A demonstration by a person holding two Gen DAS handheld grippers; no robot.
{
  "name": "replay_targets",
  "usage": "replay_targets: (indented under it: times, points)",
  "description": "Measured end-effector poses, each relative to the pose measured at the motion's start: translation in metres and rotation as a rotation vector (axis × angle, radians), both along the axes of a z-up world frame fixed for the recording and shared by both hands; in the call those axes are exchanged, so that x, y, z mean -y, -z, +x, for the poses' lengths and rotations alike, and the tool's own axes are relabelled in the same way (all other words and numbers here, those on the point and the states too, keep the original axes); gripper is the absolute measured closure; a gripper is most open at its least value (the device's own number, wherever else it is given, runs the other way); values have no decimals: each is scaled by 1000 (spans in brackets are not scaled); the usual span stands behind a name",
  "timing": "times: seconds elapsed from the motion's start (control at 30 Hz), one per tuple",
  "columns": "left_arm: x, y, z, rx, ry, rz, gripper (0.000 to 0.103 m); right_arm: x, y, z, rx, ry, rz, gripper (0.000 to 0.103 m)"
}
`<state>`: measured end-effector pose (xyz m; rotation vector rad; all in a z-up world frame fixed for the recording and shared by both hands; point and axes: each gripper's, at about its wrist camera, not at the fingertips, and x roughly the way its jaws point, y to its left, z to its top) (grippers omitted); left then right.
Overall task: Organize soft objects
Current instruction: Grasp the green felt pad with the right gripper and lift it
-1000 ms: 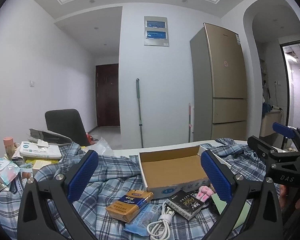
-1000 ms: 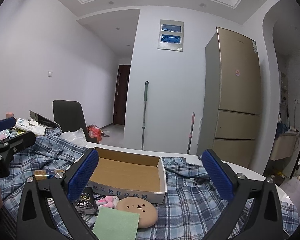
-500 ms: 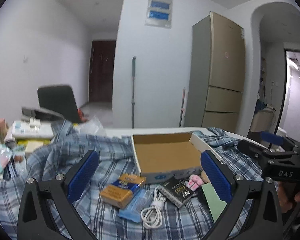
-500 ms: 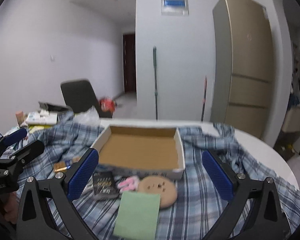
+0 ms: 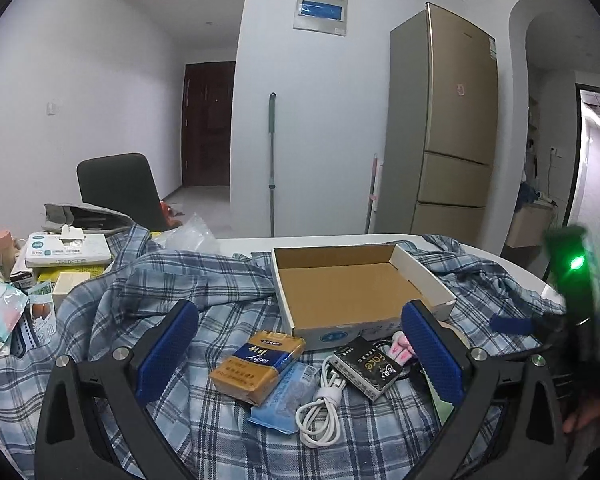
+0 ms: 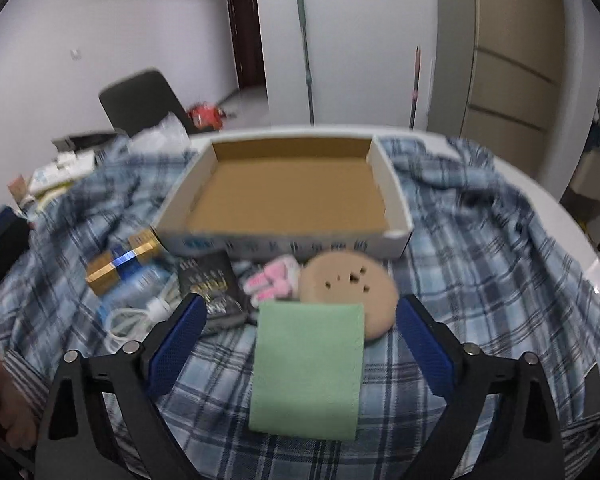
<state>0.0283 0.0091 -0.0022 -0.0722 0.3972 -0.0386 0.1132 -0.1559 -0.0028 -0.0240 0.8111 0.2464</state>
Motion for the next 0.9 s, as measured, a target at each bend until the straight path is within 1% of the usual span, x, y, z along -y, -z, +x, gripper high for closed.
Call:
replay_targets:
  times: [0.17,0.37,0.43,0.53,0.57,0.6,0.73,0.9]
  points:
    - [1,6,7,-29,-2,9,0,-3,31,13,-117,0,-29,11]
    - [6,15,13,-55,-1,33,0,2,53,15,-193,10,-28,14]
    - [8,17,13,-57,1,41,0,1,57,14,-203,10,-31,15]
    - [9,18,13,-57,0,39,0,-2,60,13,-212,-3,-43,22]
    - [9,18,13,-56,-1,38,0,-3,60,12,-211,-5,-50,29]
    - [9,18,14,-57,-4,35,0,-4,61,12,-210,-8,-56,33]
    - [7,20,15,-62,-7,25,0,-2,63,13,-221,-3,-44,33]
    - [5,20,15,-69,-8,30,0,3,47,10,-165,-11,-16,34]
